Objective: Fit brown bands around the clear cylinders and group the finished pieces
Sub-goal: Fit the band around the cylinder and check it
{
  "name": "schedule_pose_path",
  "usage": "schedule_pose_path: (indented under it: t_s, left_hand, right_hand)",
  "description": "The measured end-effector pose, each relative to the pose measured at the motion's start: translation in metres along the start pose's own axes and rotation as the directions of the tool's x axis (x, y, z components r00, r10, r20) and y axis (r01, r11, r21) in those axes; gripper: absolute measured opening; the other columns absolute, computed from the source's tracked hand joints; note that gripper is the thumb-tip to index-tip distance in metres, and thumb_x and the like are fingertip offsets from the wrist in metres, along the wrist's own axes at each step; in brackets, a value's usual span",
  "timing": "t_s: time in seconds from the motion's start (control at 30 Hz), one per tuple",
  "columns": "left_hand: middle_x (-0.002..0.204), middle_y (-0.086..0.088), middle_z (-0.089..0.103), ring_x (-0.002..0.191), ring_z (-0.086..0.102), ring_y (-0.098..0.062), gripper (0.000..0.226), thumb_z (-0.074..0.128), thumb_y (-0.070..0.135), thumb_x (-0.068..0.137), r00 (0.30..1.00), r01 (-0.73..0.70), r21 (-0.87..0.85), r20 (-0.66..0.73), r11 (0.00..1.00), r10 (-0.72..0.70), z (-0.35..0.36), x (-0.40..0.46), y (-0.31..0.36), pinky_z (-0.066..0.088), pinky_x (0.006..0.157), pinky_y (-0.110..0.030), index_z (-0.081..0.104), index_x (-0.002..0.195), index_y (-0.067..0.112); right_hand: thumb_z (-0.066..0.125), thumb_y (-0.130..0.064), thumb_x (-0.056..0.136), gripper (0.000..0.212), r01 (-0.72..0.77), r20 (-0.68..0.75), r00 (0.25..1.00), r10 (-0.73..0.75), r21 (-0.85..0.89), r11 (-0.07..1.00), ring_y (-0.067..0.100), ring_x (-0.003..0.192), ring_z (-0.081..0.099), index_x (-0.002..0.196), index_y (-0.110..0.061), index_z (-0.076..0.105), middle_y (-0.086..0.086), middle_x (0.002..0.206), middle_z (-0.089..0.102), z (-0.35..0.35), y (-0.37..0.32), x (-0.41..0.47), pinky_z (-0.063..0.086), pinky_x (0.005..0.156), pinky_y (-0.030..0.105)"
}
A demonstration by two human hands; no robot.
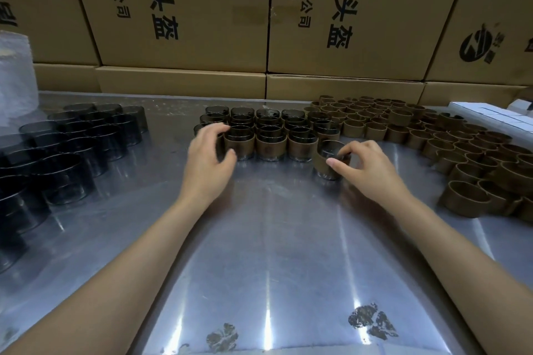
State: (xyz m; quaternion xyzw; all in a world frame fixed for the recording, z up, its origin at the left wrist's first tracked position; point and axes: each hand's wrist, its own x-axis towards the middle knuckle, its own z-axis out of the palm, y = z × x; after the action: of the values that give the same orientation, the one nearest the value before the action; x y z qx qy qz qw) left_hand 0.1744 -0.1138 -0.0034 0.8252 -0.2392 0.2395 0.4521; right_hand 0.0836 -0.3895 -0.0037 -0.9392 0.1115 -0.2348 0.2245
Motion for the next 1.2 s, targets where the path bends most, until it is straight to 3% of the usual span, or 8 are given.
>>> schedule_pose_path:
  t_s: [0.1, 0.23, 0.57, 0.7, 0.83, 1.0, 1.13, 1.2]
  left_hand:
    - [0.143, -0.007, 0.043, 0.135, 0.035, -0.023, 0.047, 0.056, 0.004, 0.089, 0.987, 0.140, -0.005, -0.076, 0.990, -0.140, -0.006, 0.008, -0.012, 0.025, 0.111, -0.032, 0.049, 0.135, 0.008]
    - [0.155, -0.005, 0.027, 0.142, 0.024, -0.022, 0.058, 0.056, 0.009, 0.091, 0.961, 0.276, -0.021, -0.013, 0.961, -0.276, -0.003, 0.011, -0.022, 0.022, 0.110, -0.029, 0.037, 0.145, 0.017]
    - [0.160, 0.000, 0.010, 0.146, 0.016, -0.021, 0.058, 0.059, 0.015, 0.090, 0.954, 0.273, 0.070, 0.107, 0.960, -0.279, 0.005, 0.011, -0.028, 0.021, 0.114, -0.037, 0.041, 0.144, 0.023]
    - [0.160, 0.002, 0.008, 0.145, 0.016, -0.020, 0.057, 0.059, 0.017, 0.090, 0.952, 0.274, 0.078, 0.121, 0.959, -0.281, 0.005, 0.011, -0.030, 0.023, 0.113, -0.035, 0.041, 0.144, 0.023]
    - [0.159, 0.002, 0.008, 0.145, 0.016, -0.020, 0.056, 0.059, 0.016, 0.090, 0.950, 0.279, 0.067, 0.123, 0.958, -0.286, 0.004, 0.010, -0.028, 0.023, 0.112, -0.034, 0.041, 0.143, 0.023]
    - [0.155, -0.003, 0.021, 0.141, 0.026, -0.022, 0.048, 0.058, 0.012, 0.090, 0.963, 0.259, 0.063, 0.064, 0.964, -0.263, -0.001, 0.006, -0.016, 0.026, 0.109, -0.030, 0.049, 0.137, 0.017]
    - [0.142, -0.004, 0.034, 0.130, 0.039, -0.017, 0.037, 0.057, 0.008, 0.089, 0.979, 0.203, 0.059, 0.017, 0.977, -0.205, -0.007, -0.008, -0.007, 0.025, 0.092, -0.011, 0.056, 0.126, 0.012]
    - [0.135, -0.004, 0.040, 0.121, 0.045, -0.014, 0.033, 0.056, 0.008, 0.089, 0.982, 0.189, 0.059, 0.013, 0.980, -0.190, -0.010, -0.015, -0.001, 0.025, 0.087, -0.009, 0.057, 0.122, 0.011]
  right_hand:
    - [0.053, -0.055, 0.088, 0.032, -0.058, -0.042, 0.997, 0.059, 0.036, 0.998, 0.015, 0.102, 0.050, 0.110, -0.032, 0.056, 0.000, 0.120, 0.052, 0.006, 0.008, 0.004, 0.043, 0.079, 0.033]
    - [0.044, -0.059, 0.092, 0.037, -0.119, -0.083, 0.990, 0.115, -0.047, 0.992, 0.025, 0.106, 0.055, 0.120, -0.035, 0.051, 0.004, 0.121, 0.054, 0.015, 0.009, 0.011, 0.045, 0.076, 0.034]
    - [0.035, -0.057, 0.096, 0.051, -0.151, -0.076, 0.988, 0.136, -0.245, 0.958, 0.030, 0.108, 0.059, 0.143, -0.038, 0.027, 0.005, 0.126, 0.057, 0.022, 0.006, 0.022, 0.050, 0.077, 0.040]
    - [0.035, -0.055, 0.097, 0.058, -0.144, -0.066, 0.989, 0.131, -0.276, 0.950, 0.027, 0.100, 0.062, 0.149, -0.041, 0.013, 0.005, 0.122, 0.059, 0.022, 0.005, 0.023, 0.050, 0.066, 0.036]
    - [0.036, -0.059, 0.095, 0.069, -0.162, -0.069, 0.987, 0.148, -0.307, 0.938, 0.030, 0.098, 0.063, 0.151, -0.038, 0.001, 0.008, 0.128, 0.057, 0.024, 0.005, 0.023, 0.050, 0.065, 0.036]
    - [0.038, -0.060, 0.094, 0.074, -0.237, -0.191, 0.963, 0.191, -0.256, 0.937, 0.038, 0.099, 0.062, 0.147, -0.019, 0.009, 0.013, 0.131, 0.055, 0.025, 0.001, 0.017, 0.046, 0.068, 0.039]
    - [0.040, -0.052, 0.096, 0.064, -0.256, -0.213, 0.955, 0.206, -0.242, 0.936, 0.041, 0.102, 0.059, 0.144, -0.016, 0.015, 0.016, 0.134, 0.049, 0.022, -0.005, 0.006, 0.042, 0.070, 0.039]
    - [0.042, -0.049, 0.097, 0.062, -0.259, -0.211, 0.954, 0.212, -0.230, 0.938, 0.041, 0.105, 0.058, 0.143, -0.015, 0.018, 0.018, 0.133, 0.050, 0.019, -0.009, -0.002, 0.046, 0.076, 0.042]
